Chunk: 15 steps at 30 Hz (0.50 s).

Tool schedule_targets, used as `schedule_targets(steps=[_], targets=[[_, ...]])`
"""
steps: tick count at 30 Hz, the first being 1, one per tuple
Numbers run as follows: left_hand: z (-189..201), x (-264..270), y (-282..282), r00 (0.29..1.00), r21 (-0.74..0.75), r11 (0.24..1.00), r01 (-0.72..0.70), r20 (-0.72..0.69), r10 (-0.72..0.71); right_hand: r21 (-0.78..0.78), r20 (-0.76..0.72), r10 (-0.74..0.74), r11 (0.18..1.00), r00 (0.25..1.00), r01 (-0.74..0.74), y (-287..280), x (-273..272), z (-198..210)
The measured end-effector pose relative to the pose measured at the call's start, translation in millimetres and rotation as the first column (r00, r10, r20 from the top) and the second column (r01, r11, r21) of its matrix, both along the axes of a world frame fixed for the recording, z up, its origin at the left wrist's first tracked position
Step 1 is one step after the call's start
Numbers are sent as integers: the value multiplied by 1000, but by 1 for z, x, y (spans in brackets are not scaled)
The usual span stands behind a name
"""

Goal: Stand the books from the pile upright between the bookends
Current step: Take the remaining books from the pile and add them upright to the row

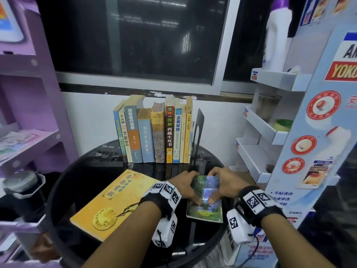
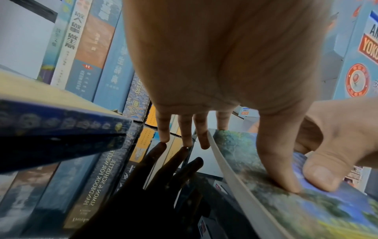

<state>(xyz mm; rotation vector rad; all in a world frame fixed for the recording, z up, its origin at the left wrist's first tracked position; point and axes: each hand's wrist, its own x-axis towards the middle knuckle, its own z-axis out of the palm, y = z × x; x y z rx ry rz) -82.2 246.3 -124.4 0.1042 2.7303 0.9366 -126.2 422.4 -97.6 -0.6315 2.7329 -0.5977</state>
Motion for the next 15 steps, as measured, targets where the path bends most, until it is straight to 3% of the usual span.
schedule_targets(steps=[6,10,15], targets=[[2,-1,-4,998,267,962,-49,-26,59,-159,11,-10,987,1000,12,3,3,9],[8,-4,1,981,500,857,-125,-65,181,-270,-26,-19,963,999,12,-1,-1,16],[21,-11,-1,978,580,811,-68,-123,169,-381,14,-3,925,1000,8,-5,-6,27]])
